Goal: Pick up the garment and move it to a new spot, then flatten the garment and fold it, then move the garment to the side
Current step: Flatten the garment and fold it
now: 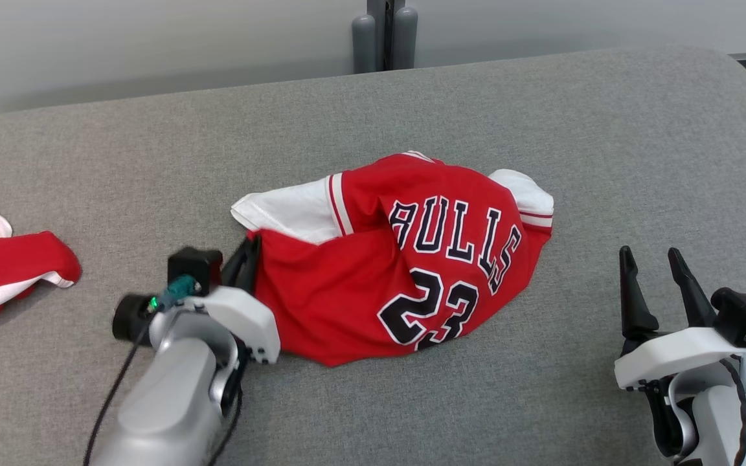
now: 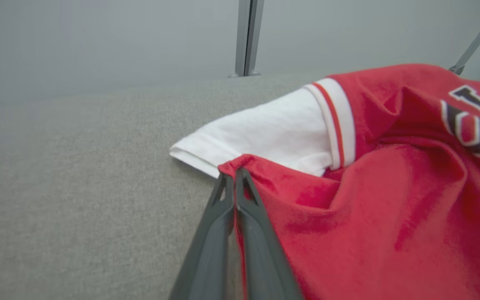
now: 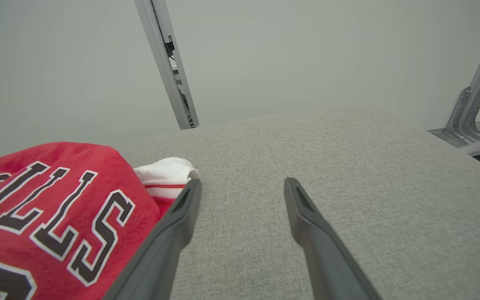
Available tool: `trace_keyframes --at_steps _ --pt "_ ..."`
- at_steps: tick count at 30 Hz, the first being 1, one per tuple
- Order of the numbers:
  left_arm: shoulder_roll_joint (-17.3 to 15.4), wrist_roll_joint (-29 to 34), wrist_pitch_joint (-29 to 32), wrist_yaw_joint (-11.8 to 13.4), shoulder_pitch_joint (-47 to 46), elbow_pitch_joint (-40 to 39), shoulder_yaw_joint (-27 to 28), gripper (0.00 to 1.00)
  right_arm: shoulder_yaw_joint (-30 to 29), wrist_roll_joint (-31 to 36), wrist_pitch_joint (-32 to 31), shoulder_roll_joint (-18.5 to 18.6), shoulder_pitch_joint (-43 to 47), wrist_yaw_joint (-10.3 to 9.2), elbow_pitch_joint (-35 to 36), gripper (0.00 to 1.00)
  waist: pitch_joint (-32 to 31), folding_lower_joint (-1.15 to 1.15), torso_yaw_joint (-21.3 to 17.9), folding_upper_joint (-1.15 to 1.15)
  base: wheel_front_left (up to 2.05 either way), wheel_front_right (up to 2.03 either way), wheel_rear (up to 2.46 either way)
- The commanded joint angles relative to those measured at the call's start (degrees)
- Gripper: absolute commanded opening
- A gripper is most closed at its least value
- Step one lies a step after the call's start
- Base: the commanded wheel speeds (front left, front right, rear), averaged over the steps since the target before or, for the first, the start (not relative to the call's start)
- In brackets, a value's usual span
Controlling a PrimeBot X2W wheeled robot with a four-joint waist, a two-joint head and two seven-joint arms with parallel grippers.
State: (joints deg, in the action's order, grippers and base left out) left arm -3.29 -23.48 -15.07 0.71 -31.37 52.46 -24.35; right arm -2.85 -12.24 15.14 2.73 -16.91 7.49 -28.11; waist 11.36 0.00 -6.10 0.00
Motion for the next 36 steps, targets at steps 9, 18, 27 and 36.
trace_keyframes --at_steps 9,18,27,36 --pt "-2.2 9.1 -0.1 1.1 -11.4 -20.6 5.6 0.00 -1.1 -1.0 0.0 0.3 -0.1 0.00 -0.2 1.00 -1.4 0.00 -0.2 0.00 0.00 0.00 0.00" --pt "-1.3 14.0 -0.1 -0.3 1.6 -31.6 8.3 0.00 -3.7 -1.4 0.0 0.3 1.8 0.00 0.1 1.00 -3.1 0.00 3.4 0.00 0.00 0.00 0.00" --pt "-0.5 12.1 -0.1 -0.8 19.0 -24.8 11.6 0.00 -2.6 -1.4 0.0 0.4 1.8 0.00 0.1 1.00 -3.0 0.00 5.8 0.00 0.00 0.00 0.00" --pt "0.2 9.6 -0.1 1.5 24.9 -22.1 18.3 0.00 -2.0 -0.2 0.0 0.4 2.6 0.00 -0.4 1.00 -4.0 0.00 6.3 0.00 0.00 0.00 0.00"
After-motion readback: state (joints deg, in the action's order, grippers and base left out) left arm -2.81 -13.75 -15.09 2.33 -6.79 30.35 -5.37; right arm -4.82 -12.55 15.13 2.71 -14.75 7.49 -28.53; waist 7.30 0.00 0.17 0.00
